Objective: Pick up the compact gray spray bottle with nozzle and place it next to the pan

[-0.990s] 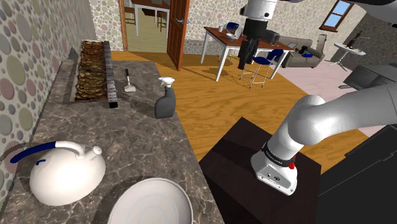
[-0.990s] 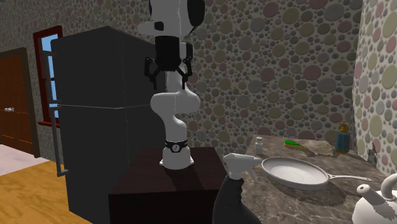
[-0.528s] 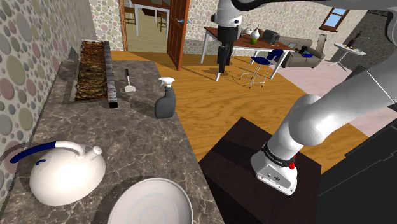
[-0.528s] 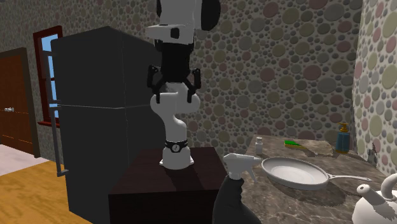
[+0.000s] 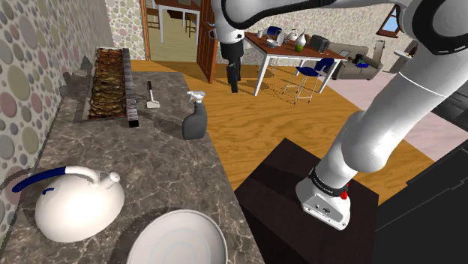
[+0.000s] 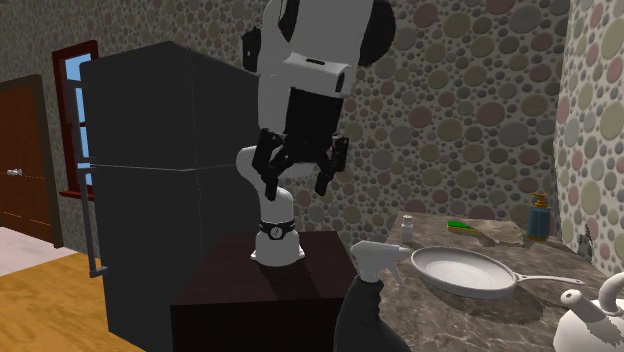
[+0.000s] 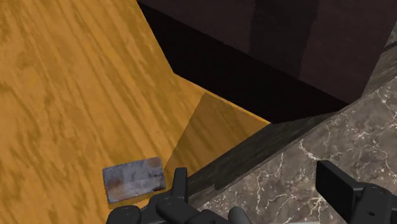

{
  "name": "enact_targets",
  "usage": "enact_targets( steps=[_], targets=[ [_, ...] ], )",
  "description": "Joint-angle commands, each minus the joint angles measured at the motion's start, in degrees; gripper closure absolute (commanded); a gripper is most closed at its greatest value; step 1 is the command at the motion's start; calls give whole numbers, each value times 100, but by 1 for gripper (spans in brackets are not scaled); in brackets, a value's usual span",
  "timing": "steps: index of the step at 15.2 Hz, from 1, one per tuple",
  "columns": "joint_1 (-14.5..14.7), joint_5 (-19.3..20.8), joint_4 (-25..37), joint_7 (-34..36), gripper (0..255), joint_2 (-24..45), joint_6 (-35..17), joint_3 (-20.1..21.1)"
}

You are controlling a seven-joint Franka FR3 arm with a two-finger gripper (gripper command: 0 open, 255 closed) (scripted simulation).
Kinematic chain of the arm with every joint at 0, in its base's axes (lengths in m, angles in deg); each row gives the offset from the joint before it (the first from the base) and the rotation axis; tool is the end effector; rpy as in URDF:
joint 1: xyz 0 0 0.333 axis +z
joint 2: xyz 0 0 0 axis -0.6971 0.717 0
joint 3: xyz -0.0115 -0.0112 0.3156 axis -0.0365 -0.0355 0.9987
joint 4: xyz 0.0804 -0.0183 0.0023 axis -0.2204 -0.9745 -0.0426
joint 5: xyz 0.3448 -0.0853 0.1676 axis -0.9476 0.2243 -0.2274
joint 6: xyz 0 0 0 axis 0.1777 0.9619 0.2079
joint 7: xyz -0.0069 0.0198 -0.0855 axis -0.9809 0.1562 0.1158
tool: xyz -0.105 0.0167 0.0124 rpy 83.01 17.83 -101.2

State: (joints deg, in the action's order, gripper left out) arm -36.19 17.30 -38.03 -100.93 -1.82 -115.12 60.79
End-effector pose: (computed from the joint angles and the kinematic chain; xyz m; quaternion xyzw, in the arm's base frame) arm 0.4890 0.0898 0.4621 0.9527 0.2580 -0.1491 0.0598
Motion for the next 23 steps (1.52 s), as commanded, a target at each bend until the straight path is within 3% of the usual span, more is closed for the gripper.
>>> enact_targets(
  steps=[1,16,23],
  targets=[
    [72,154,365,-164,0,483,0,77],
    [1026,1455,3209,-1114,0,3893,383,579],
    [937,1494,2677,-1061,0,3823,-83,533]
  ],
)
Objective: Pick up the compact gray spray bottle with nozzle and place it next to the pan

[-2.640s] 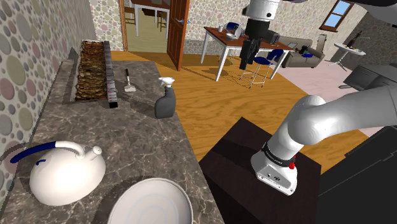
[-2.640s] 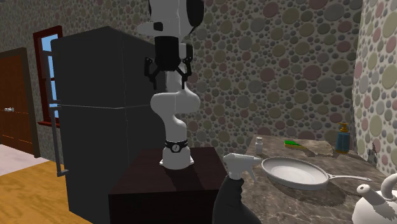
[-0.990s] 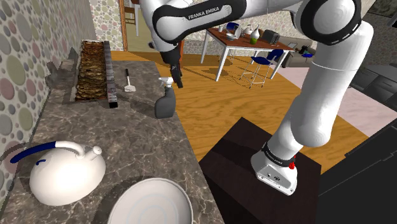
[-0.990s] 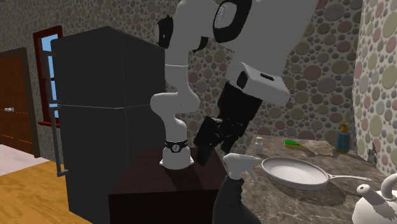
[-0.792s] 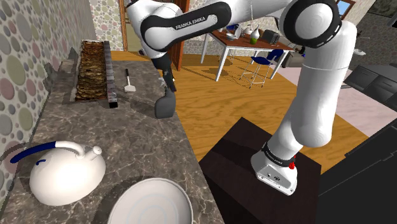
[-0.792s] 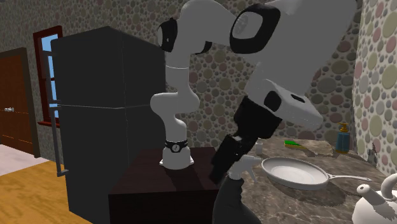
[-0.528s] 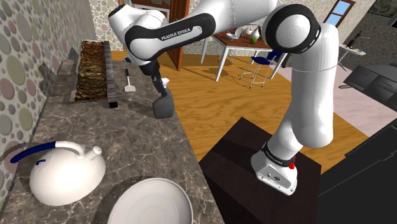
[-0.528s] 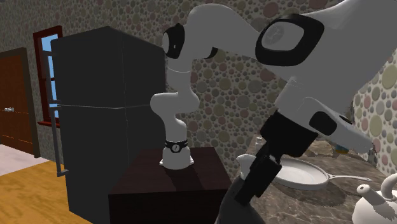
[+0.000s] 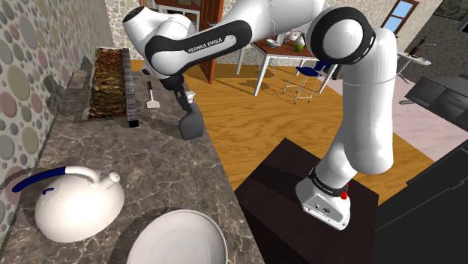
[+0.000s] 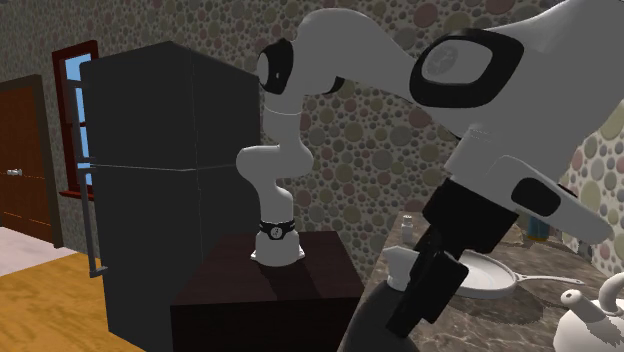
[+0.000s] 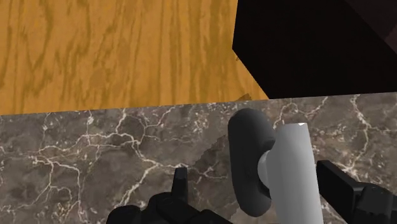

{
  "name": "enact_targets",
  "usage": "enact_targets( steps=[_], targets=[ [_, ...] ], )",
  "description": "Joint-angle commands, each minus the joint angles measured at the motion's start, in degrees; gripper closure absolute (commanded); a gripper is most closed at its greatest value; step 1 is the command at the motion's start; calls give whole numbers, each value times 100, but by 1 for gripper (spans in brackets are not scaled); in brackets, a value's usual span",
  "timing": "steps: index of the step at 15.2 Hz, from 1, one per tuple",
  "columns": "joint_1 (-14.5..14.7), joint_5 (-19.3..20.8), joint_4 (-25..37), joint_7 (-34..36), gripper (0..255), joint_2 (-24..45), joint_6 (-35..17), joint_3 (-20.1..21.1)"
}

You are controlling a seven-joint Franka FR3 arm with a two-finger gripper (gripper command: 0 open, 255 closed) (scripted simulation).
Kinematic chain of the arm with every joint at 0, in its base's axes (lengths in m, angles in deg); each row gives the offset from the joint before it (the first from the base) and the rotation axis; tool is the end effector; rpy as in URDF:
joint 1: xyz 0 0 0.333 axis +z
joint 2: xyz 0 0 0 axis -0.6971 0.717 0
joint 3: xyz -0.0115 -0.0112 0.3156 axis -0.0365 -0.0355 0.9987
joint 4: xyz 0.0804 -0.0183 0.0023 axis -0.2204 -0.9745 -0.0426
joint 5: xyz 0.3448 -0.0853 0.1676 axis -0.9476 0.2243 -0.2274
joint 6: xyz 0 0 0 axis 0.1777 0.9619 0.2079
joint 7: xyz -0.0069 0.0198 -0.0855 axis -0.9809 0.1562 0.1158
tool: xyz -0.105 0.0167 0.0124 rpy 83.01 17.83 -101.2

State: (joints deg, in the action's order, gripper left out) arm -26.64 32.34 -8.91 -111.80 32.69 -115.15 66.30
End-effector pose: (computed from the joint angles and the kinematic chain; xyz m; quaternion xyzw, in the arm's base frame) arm 0.6047 0.2478 0.3398 0.8392 0.4896 -0.1864 0.1457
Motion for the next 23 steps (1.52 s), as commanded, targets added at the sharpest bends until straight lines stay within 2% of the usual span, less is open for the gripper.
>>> enact_targets(
  steps=[1,9,10,12,14,15,18,19,23],
  targets=[
    [-40,3,-364,40,0,359,-199,-31],
    [-4,-19,-365,27,0,356,-206,-76],
    [16,-20,-304,31,255,367,-147,-71],
    [-13,-54,-427,-17,255,155,-72,-60],
    [5,-47,-315,-12,255,260,-63,-61],
    [-58,-57,-619,-33,255,63,-182,-65],
    [-46,-62,-702,1,255,13,-204,-53],
    [0,-22,-365,25,255,356,-206,-81],
    [14,-59,-286,-52,255,205,7,-83]
  ],
)
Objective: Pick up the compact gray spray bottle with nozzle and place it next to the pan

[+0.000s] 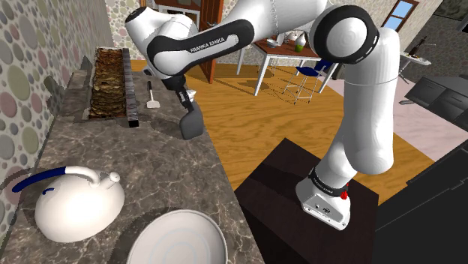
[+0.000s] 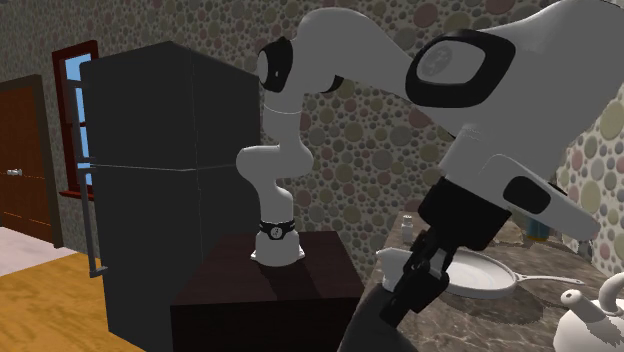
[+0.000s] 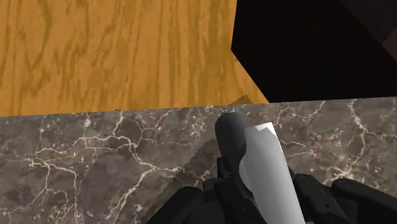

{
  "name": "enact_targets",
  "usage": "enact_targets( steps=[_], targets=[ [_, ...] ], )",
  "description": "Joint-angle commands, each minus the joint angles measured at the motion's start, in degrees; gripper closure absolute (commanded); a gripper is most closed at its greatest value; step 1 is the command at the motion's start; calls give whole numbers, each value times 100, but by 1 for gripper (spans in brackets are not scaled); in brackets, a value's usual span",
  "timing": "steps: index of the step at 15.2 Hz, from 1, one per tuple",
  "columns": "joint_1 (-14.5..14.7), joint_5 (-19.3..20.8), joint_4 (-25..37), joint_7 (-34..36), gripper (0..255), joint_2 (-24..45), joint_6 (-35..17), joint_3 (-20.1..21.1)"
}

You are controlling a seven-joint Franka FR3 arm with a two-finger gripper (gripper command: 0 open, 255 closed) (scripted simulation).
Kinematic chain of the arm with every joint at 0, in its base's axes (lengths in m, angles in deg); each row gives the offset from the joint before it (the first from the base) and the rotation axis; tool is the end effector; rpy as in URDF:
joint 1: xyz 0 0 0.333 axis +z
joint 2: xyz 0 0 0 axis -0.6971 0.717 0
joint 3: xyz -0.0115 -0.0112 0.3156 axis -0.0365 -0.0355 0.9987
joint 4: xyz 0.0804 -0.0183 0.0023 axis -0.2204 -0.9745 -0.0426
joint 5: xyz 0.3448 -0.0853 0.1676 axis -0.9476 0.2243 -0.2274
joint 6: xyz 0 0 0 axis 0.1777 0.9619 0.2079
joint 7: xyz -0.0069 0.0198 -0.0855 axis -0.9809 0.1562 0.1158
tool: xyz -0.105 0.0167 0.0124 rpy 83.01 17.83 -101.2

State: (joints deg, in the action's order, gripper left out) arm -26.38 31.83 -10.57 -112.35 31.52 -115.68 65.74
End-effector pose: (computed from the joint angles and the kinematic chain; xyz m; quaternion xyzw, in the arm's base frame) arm 0.5997 0.2449 0.3406 0.8376 0.4925 -0.1877 0.1435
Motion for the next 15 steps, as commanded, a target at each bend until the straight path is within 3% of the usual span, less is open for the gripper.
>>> enact_targets(
  steps=[1,15],
  targets=[
    [-9,-17,-97,-16,255,287,115,-27],
    [18,-87,385,-282,255,-102,939,0]
  ],
)
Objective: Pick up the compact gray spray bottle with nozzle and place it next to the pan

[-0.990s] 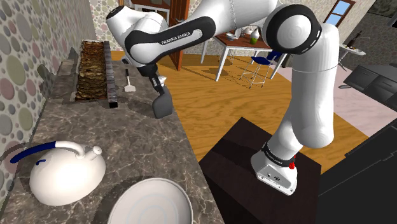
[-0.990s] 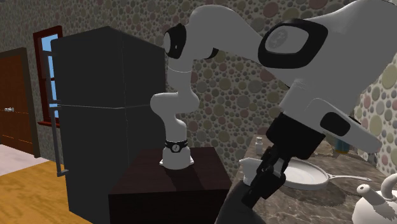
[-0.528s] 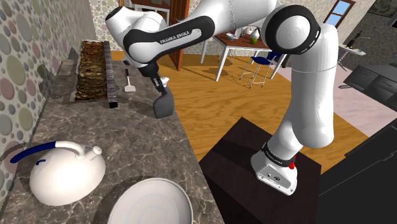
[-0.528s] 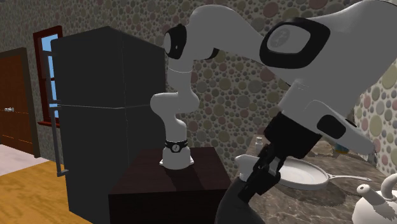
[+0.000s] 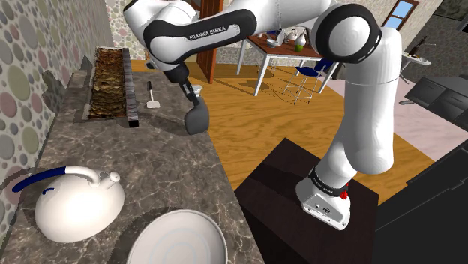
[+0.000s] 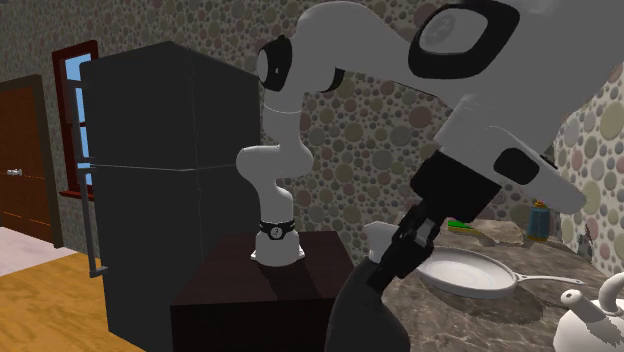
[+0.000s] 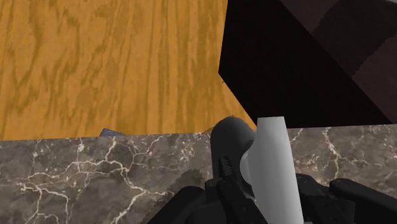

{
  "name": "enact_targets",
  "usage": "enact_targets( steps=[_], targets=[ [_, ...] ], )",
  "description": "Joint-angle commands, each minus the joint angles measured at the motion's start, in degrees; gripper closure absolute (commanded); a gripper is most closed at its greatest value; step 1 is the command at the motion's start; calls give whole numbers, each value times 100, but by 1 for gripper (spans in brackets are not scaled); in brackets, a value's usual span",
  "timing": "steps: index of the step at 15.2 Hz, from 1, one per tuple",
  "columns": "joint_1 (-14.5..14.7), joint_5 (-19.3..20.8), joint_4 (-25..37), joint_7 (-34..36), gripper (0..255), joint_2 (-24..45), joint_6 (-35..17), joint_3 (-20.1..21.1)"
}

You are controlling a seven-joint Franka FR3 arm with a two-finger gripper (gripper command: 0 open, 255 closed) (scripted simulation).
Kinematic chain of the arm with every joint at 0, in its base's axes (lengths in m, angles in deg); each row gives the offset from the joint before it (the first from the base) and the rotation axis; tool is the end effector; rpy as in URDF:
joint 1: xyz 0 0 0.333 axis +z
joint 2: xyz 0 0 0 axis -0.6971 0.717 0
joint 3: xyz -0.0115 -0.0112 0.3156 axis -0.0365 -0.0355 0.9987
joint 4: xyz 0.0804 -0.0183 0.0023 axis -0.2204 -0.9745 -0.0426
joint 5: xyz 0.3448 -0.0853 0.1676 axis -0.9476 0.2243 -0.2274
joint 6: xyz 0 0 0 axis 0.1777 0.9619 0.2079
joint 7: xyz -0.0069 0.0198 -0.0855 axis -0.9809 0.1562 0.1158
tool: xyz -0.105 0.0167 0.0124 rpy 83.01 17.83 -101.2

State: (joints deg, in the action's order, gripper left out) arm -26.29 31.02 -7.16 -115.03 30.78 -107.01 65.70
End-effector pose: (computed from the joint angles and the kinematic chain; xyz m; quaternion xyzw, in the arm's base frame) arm 0.5949 0.2377 0.3686 0.8291 0.4911 -0.2299 0.1367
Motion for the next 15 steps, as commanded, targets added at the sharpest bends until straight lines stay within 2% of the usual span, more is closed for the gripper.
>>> enact_targets(
  steps=[1,15],
  targets=[
    [12,-9,90,-34,255,-48,135,5],
    [82,-4,932,-325,255,-194,1076,6]
  ],
)
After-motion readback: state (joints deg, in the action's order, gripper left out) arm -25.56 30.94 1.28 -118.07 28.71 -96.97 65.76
